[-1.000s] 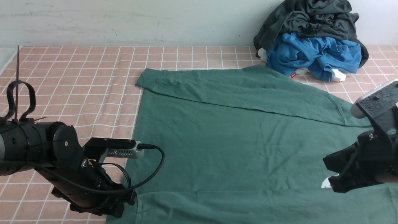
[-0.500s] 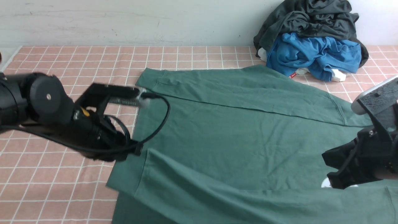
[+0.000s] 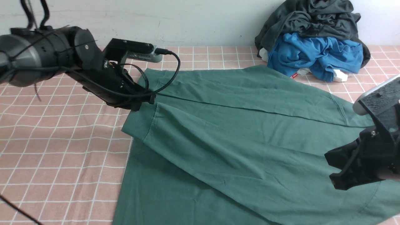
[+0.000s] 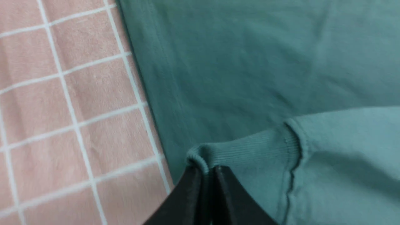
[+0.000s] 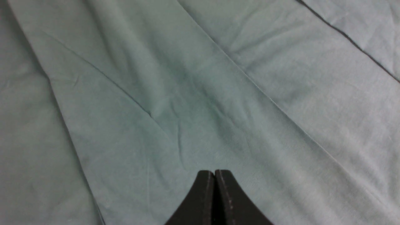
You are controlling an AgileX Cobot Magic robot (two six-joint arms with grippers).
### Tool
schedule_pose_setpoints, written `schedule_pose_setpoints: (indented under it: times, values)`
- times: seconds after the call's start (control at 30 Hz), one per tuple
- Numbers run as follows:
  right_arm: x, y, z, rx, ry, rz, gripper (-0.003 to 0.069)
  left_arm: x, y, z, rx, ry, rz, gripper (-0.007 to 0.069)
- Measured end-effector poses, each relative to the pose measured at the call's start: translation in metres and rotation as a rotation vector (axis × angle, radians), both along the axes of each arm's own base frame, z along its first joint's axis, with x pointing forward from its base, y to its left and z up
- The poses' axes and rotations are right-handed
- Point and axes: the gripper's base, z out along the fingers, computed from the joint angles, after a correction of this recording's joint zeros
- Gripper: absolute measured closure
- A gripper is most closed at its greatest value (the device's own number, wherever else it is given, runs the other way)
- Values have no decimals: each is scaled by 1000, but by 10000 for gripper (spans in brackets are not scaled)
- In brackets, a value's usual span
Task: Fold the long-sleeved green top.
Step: Use the left arm to drag and place the cuff at the centered position on the left edge of the fabric, then use the left arm to clamp the cuff farthest from it
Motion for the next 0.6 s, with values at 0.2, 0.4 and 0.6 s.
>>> schedule_pose_setpoints:
  times: [0.2, 0.4, 0.6]
  values:
    - [0, 0, 0, 10, 0, -5, 666, 63, 14, -15, -35, -9, 86, 340]
    - [1, 2, 2, 51, -6, -25, 666, 121, 27, -23, -118, -111, 218, 164]
    - [7, 4, -7, 57, 31, -35, 666, 152, 26, -71, -133, -119, 234, 218]
